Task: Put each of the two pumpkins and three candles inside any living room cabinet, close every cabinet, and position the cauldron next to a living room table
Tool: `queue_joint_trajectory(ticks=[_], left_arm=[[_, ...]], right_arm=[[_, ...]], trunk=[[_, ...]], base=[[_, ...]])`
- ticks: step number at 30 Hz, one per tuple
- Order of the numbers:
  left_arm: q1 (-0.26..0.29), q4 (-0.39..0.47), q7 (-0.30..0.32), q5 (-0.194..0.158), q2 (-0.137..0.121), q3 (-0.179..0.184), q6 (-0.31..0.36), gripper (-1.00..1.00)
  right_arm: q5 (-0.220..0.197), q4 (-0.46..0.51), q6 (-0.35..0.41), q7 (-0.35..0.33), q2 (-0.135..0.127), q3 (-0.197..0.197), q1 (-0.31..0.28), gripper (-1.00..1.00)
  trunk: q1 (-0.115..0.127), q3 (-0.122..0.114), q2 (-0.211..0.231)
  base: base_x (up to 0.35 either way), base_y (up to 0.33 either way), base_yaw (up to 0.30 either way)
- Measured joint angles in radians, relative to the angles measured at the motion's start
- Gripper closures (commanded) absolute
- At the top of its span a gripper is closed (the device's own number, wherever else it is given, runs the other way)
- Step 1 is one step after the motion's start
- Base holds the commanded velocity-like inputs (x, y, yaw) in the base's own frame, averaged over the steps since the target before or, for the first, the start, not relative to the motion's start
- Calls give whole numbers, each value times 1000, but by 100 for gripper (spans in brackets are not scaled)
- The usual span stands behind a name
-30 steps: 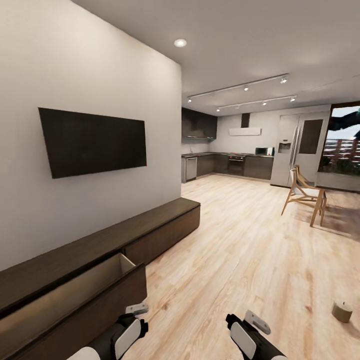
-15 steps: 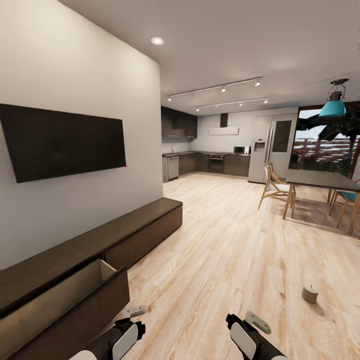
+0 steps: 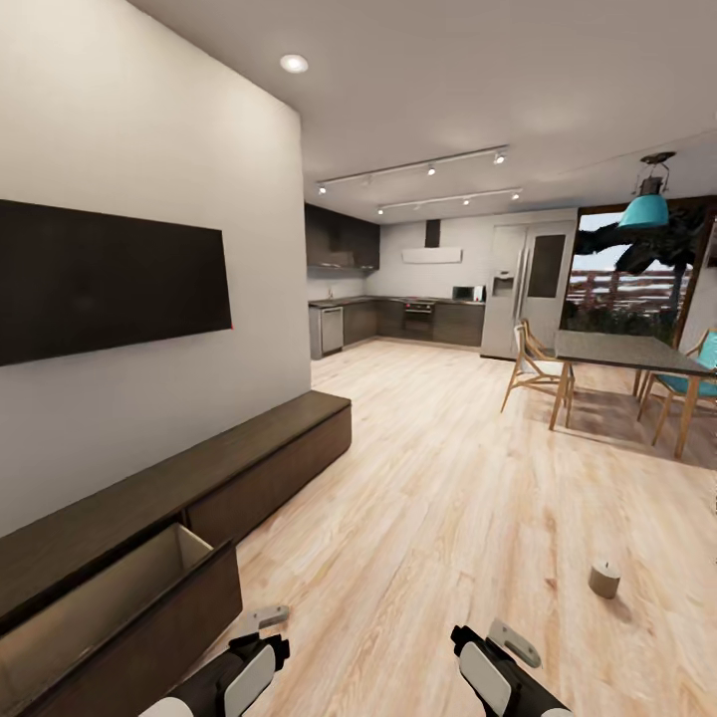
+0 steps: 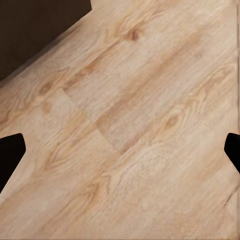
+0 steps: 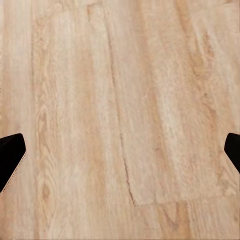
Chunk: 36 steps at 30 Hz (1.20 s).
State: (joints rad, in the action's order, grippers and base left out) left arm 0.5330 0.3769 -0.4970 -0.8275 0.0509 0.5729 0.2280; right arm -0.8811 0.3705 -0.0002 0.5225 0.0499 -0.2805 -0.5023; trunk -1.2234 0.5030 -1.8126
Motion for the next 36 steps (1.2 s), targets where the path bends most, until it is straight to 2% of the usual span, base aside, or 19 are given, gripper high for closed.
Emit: queue_joint_trajectory(ticks=[9, 23, 29, 36], left_arm=[[0, -13, 0, 1, 2, 2, -5, -100], [0, -22, 0, 2, 2, 2, -23, -100], [0, -23, 0, 3, 4, 2, -24, -100], [0, -23, 0, 2, 4, 9, -24, -100]], right_arm=[[3, -38, -1, -1, 0, 1, 0, -100], [19, -42, -3, -4, 0, -3, 0, -100], [11, -44, 3, -66, 0, -1, 0, -100], [5, -44, 13, -81, 0, -1, 0, -100]], trunk=[[0, 5, 0], [0, 14, 0], [0, 17, 0], [0, 22, 0]], base=[[340, -26, -242], [284, -203, -258], [276, -189, -259], [204, -41, -237]])
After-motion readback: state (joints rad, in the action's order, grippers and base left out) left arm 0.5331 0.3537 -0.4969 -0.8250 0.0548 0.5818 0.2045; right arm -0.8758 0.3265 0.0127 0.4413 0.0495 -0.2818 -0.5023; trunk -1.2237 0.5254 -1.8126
